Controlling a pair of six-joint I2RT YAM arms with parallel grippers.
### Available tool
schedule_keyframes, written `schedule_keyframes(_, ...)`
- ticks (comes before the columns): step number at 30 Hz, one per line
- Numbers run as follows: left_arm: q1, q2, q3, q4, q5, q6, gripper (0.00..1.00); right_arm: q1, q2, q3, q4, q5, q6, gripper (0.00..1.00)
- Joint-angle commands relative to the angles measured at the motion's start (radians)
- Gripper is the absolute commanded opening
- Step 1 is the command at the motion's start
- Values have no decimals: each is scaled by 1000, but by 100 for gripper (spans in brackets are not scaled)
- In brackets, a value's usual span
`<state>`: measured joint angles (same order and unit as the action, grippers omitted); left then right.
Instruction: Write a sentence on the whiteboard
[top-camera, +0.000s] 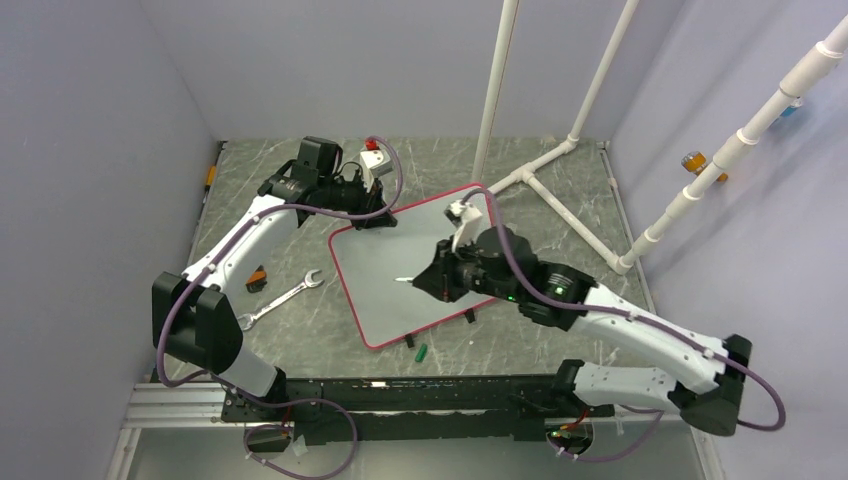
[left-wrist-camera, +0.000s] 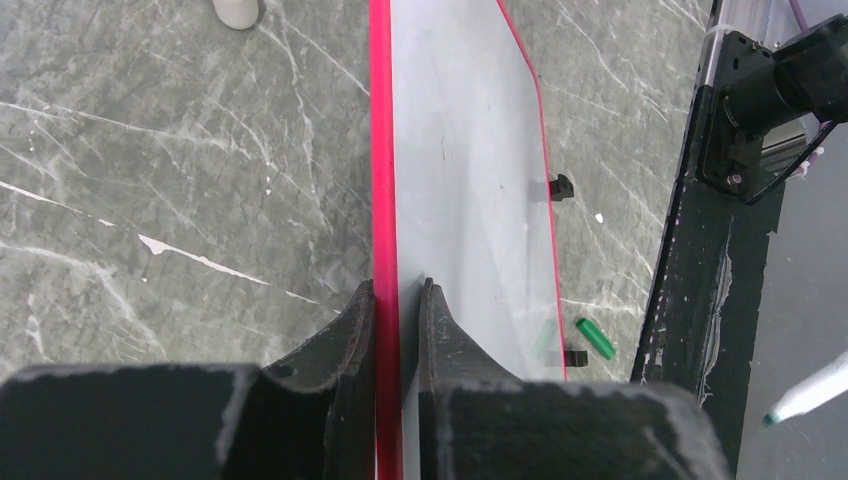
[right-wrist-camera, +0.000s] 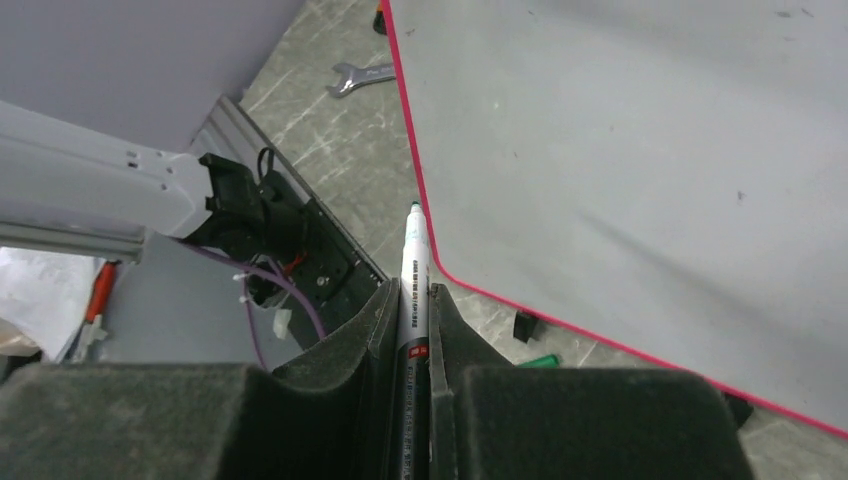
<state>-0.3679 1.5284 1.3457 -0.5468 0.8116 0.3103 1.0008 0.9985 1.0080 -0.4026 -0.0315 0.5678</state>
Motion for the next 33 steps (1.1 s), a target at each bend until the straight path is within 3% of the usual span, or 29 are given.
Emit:
schedule_keyframes(1,-10,-21,-17,21,-100,109,0,47,103,89,129,95,-61,0)
schedule_keyframes(8,-11,-27,-20,20,-108,107,0,90,265,176,229,124,-91,0)
schedule_keyframes(15,-11,-34,-31,25,-111,106,0,137,328,166,347,174,-122,0)
schedule_keyframes(33,-11,-40,-37,27,-127,99,0,240,427,157,448,504,-151,0)
